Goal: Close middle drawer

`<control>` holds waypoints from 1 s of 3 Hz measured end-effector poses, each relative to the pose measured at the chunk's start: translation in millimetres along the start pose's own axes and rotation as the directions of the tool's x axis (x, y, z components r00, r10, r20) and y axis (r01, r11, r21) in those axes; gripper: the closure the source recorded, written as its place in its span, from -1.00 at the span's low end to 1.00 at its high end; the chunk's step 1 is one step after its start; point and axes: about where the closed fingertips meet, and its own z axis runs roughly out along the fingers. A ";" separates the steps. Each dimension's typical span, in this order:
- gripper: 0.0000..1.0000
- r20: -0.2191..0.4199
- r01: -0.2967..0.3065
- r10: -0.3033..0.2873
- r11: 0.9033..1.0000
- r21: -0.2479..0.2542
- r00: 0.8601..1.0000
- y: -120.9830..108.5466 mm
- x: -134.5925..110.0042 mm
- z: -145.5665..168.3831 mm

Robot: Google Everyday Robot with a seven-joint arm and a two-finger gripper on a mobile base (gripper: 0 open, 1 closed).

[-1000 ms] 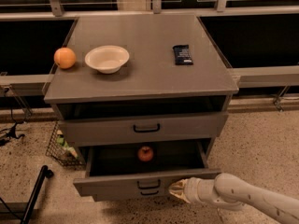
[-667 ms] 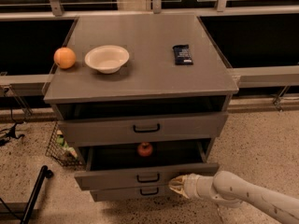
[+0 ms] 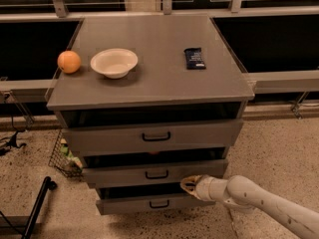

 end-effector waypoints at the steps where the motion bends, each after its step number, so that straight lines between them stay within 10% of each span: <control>1: 1.00 0.000 0.005 -0.005 1.000 0.007 1.000 -0.2 -1.2 2.1; 3: 1.00 -0.009 0.039 -0.039 0.996 0.077 0.999 -18.8 3.1 10.0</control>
Offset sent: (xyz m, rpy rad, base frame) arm 0.0180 -0.0014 0.0040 -0.0134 -0.0856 -0.0317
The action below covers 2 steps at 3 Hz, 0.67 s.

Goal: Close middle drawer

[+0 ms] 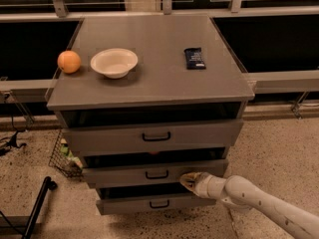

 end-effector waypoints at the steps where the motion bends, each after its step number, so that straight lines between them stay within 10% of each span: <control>1: 1.00 -0.005 0.011 -0.011 0.999 0.033 1.000 -11.2 5.2 6.3; 2: 1.00 -0.005 0.011 -0.011 0.999 0.033 1.000 -10.0 4.4 6.1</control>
Offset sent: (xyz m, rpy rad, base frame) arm 0.0293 -0.0094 -0.0033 -0.0052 -0.0716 -0.0440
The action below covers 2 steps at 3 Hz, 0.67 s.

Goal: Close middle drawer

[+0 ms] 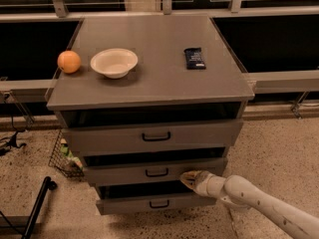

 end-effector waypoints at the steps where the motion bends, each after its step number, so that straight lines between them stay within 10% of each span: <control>1: 1.00 0.000 -0.012 0.012 1.000 -0.010 1.000 -2.3 -2.3 -0.5; 2: 1.00 -0.005 -0.084 0.084 0.994 -0.074 0.996 7.6 -7.8 -13.1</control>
Offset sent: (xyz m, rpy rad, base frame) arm -0.0402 -0.0098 0.0185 0.0823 0.2543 -0.0130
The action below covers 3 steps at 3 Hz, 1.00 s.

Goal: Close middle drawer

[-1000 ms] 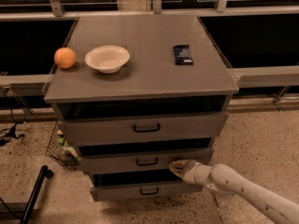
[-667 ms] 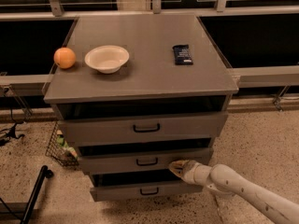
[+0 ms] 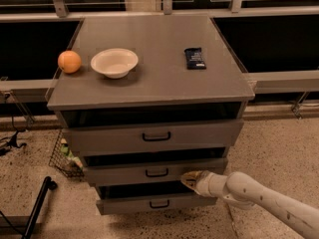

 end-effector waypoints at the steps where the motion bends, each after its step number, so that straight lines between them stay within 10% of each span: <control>1: 1.00 -0.023 -0.138 0.136 0.986 -0.093 0.990 23.2 -3.3 -25.7; 2: 1.00 -0.042 -0.226 0.222 0.963 -0.146 0.974 39.1 -5.8 -41.8; 3: 0.62 -0.043 -0.232 0.228 0.961 -0.148 0.973 39.9 -6.2 -41.9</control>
Offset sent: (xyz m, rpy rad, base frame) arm -0.0817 -0.0202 0.0187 0.1141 0.3772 -0.0617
